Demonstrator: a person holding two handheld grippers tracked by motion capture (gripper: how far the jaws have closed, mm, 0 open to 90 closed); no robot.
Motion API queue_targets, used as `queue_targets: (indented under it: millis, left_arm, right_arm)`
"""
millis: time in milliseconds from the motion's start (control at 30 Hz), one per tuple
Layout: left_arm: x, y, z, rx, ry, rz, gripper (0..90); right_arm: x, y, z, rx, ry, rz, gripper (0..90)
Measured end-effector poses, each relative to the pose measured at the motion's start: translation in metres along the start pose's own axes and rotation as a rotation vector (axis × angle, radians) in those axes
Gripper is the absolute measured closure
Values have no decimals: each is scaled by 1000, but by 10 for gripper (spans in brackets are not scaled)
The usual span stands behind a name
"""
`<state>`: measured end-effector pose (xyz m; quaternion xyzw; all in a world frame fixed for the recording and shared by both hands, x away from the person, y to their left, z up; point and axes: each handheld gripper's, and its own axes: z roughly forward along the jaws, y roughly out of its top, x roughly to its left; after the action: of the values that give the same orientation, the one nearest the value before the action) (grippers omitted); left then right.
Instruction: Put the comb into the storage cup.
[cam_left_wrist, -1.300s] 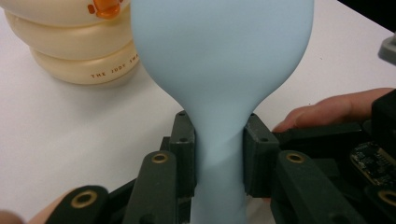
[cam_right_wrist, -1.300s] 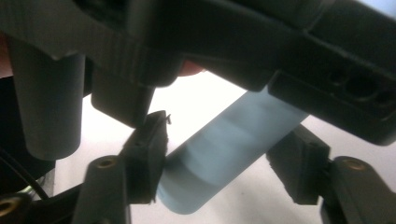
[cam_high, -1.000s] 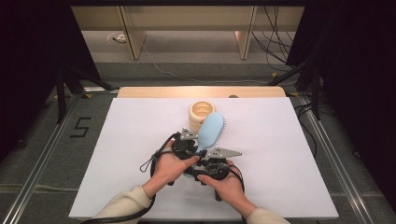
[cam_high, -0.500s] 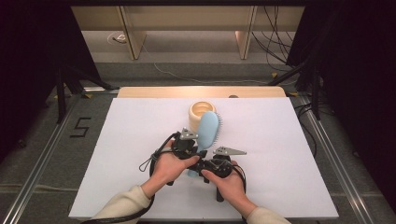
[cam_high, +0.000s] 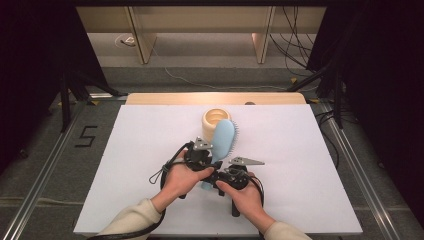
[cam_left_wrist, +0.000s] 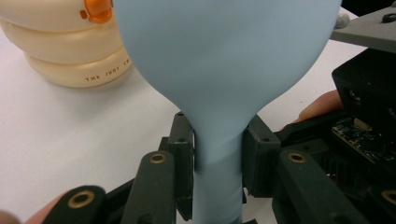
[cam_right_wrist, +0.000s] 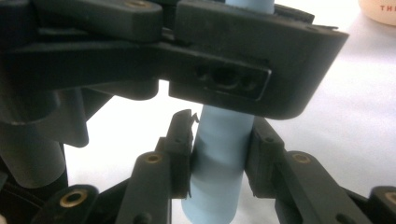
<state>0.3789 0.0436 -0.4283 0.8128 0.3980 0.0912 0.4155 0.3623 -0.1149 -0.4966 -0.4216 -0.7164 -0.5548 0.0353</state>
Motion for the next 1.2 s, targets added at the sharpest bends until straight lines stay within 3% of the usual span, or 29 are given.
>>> queue_targets:
  millis: [633, 933, 1033, 1200]
  left_arm:
    - [3, 1, -2, -10, 8, 6, 583]
    - [4, 3, -2, 0, 27, 39, 360]
    - [4, 3, -3, 6, 37, 69, 312]
    - [6, 7, -9, -2, 29, 82, 187]
  right_arm:
    - [-2, 1, -2, -2, -2, 25, 669]
    - [-2, 2, -2, -7, 7, 35, 669]
    - [-3, 2, -2, -8, 8, 38, 669]
    - [-3, 2, -2, -6, 7, 37, 669]
